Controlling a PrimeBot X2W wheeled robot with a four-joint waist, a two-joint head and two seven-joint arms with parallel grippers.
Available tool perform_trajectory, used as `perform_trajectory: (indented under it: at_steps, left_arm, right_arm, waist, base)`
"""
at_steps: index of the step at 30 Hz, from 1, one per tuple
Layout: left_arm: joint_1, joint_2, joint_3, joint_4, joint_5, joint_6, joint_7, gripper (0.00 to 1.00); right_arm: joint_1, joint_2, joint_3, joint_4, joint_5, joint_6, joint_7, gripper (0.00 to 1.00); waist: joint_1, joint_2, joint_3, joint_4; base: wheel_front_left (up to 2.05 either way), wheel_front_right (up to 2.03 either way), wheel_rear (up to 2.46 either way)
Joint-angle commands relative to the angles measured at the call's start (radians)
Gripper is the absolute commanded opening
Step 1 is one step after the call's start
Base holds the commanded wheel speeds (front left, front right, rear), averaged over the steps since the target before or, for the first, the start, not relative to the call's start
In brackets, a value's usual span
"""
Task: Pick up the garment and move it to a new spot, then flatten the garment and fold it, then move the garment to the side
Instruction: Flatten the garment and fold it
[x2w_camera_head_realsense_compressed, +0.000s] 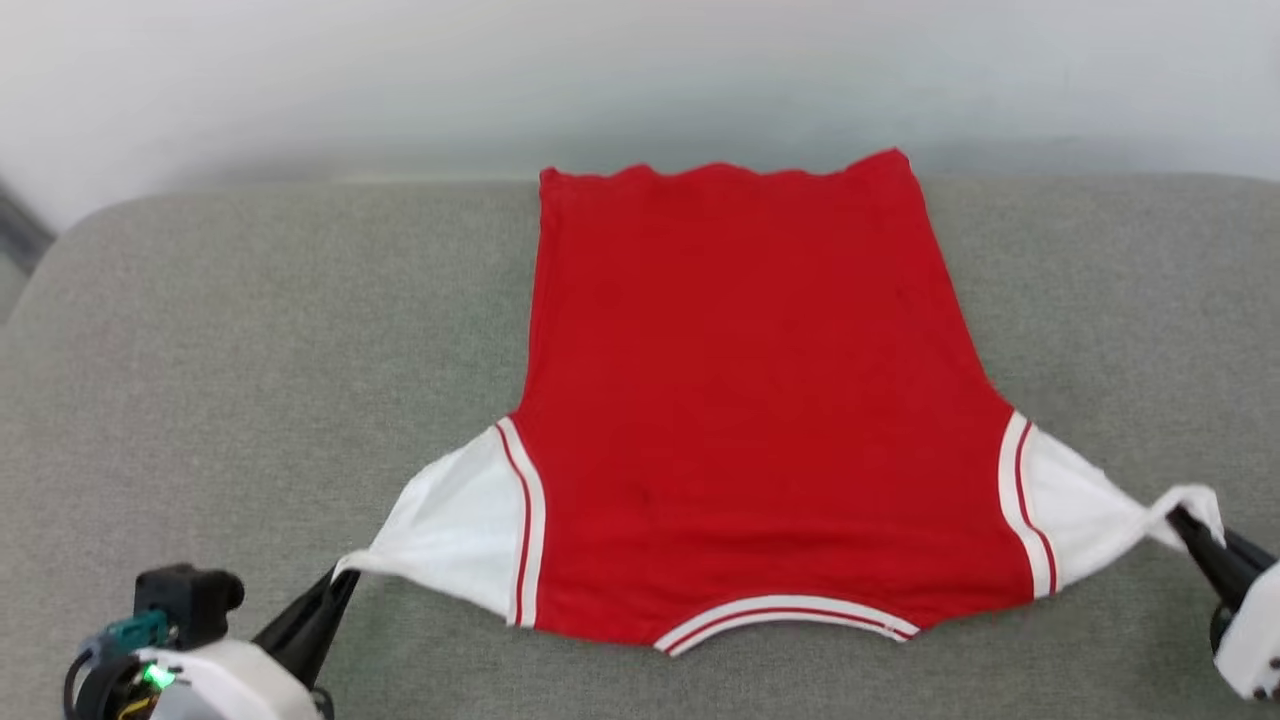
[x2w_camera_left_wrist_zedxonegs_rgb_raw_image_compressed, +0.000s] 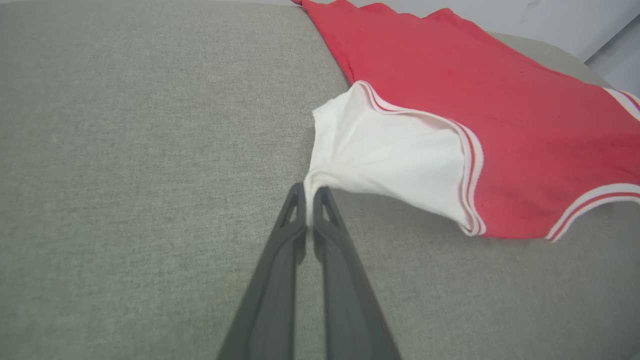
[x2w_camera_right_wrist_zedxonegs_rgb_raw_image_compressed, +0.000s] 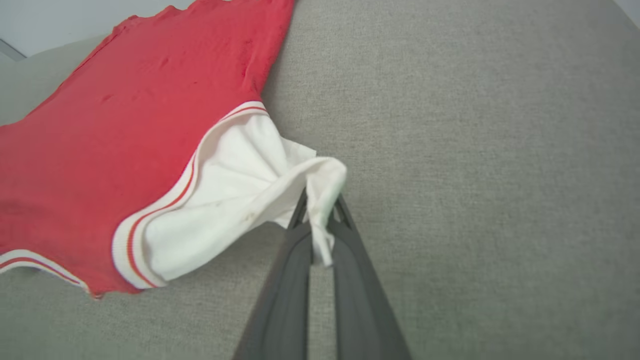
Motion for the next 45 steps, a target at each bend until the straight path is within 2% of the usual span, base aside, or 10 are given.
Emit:
perform_trajectory:
  at_steps: [1,10,17,18,19,24,29,34,38,45]
  left_arm:
    - [0.03,0.019,0.008,-0.015,-0.008,0.015,0.002,0.0]
    - [0.196,0.107,-0.002,-0.133,-0.061,0.06,0.055,0.0]
    - [0.207,0.105,-0.021,-0.192,-0.062,0.072,0.08,0.0]
    - [0.199,0.102,-0.021,-0.198,-0.056,0.075,0.078,0.0]
    - [0.194,0.1,-0.022,-0.204,-0.051,0.078,0.076,0.0]
    - [0.189,0.091,-0.025,-0.258,-0.05,0.089,0.079,0.0]
    - [0.176,0.107,-0.038,-0.347,-0.021,0.107,0.102,0.0]
    - [0.14,0.111,-0.054,-0.448,0.014,0.119,0.136,0.0]
    - [0.106,0.102,-0.067,-0.529,0.026,0.125,0.171,0.0]
    - [0.011,0.059,-0.103,-0.627,0.075,0.106,0.223,0.0]
  right_arm:
    - [0.035,-0.012,-0.011,-0.016,0.012,-0.001,0.01,0.0]
    - [0.245,-0.051,-0.043,-0.162,0.067,-0.001,0.139,0.0]
    - [0.272,-0.045,-0.065,-0.212,0.052,-0.001,0.225,0.0]
    - [0.263,-0.039,-0.07,-0.214,0.052,-0.001,0.237,0.38]
    - [0.25,-0.036,-0.076,-0.219,0.046,-0.001,0.248,1.0]
    - [0.196,-0.037,-0.11,-0.271,0.053,-0.001,0.333,1.0]
    - [0.091,-0.05,-0.172,-0.36,0.027,-0.001,0.493,1.0]
    - [-0.125,0.02,-0.235,-0.412,0.003,-0.001,0.689,1.0]
    - [-0.339,0.124,-0.308,-0.35,-0.059,-0.001,0.896,1.0]
    - [-0.662,0.17,-0.368,-0.244,-0.284,-0.001,1.135,1.0]
  waist:
    - [0.0003,0.0,-0.018,0.0]
    - [0.0003,0.0,-0.034,-0.006]
    - [0.0003,0.0,-0.023,-0.007]
    - [0.0003,0.0,-0.02,-0.007]
    - [0.0003,0.0,-0.017,-0.007]
    - [0.0003,0.0,0.011,0.009]
    - [0.0003,0.0,0.076,0.046]
    - [0.0003,0.0,0.177,0.108]
    - [0.0003,0.0,0.265,0.171]
    - [0.0003,0.0,0.402,0.295]
  base:
    - [0.0,0.0,0.0]
    - [0.0,0.0,0.0]
    - [0.0,0.0,0.0]
    - [0.0,0.0,0.0]
    - [0.0,0.0,0.0]
    - [0.0,0.0,0.0]
    - [0.0,0.0,0.0]
    - [0.0,0.0,0.0]
    - [0.0,0.0,0.0]
    - [0.0,0.0,0.0]
